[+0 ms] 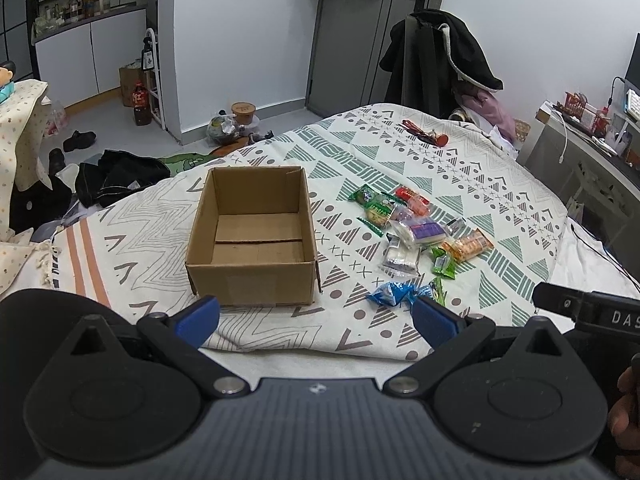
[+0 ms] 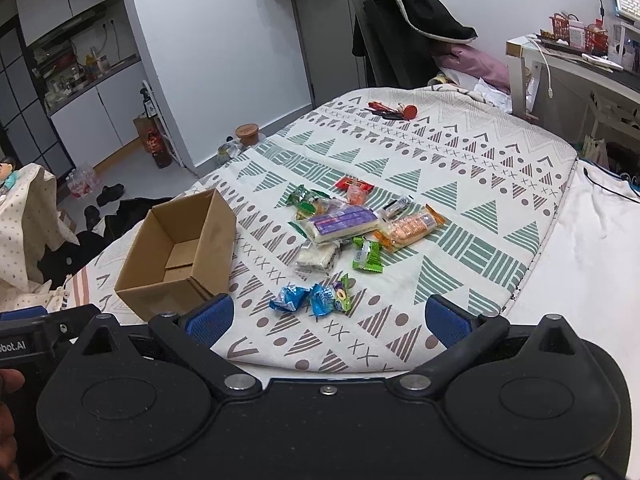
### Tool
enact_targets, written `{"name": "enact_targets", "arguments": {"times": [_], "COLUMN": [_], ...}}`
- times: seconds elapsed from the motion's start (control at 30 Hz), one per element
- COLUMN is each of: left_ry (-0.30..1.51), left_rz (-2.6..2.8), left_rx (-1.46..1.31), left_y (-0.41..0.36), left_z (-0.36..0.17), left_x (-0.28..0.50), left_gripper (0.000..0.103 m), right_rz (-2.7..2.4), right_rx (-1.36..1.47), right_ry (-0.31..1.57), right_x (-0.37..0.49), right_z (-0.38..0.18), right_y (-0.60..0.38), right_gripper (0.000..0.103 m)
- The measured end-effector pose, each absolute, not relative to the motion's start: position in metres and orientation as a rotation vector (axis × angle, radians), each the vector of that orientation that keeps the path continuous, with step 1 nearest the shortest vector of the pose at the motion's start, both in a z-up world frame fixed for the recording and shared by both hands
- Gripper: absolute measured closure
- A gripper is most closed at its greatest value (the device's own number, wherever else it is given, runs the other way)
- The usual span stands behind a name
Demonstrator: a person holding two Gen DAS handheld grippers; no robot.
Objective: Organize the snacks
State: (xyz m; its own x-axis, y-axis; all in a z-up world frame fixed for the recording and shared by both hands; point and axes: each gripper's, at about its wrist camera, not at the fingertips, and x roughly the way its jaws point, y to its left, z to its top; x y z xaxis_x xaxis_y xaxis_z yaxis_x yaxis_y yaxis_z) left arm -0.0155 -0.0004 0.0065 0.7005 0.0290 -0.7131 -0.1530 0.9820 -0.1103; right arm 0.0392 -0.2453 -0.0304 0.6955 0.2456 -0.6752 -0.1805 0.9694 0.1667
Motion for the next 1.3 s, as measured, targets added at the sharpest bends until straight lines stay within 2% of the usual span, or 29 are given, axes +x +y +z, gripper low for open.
{"name": "enact_targets", "arguments": {"times": [0.73, 1.0, 1.23, 1.3], "left_ry": [0.819, 0.841, 0.892, 0.911], "left_rz": [0.057, 0.047, 0.027, 0.020], "left_rx": [-0.188, -0.211, -0.223, -0.227], "left_y": [-0.030, -0.035, -0.042, -0.044], "left_z": [-0.021, -0.040, -0.063, -0.069], "left_x": [0.042, 0.070, 0.095, 0.103], "left_gripper": [0.004, 0.015, 0.033, 0.036], "right_rz": [0.267, 0.291, 0.304, 0.310], "right_rx": [0.234, 0.335, 0.440, 0.463], "right_ry": [0.847, 0.901, 0.981, 0.995], "right_x": [0.096, 0.124, 0.146, 0.151], "right_z": [-0.070, -0.090, -0.115, -0.121], "right_y": [-0.266, -0.270, -0.272, -0.273], "right_gripper": [0.000, 0.005, 0.014, 0.016]}}
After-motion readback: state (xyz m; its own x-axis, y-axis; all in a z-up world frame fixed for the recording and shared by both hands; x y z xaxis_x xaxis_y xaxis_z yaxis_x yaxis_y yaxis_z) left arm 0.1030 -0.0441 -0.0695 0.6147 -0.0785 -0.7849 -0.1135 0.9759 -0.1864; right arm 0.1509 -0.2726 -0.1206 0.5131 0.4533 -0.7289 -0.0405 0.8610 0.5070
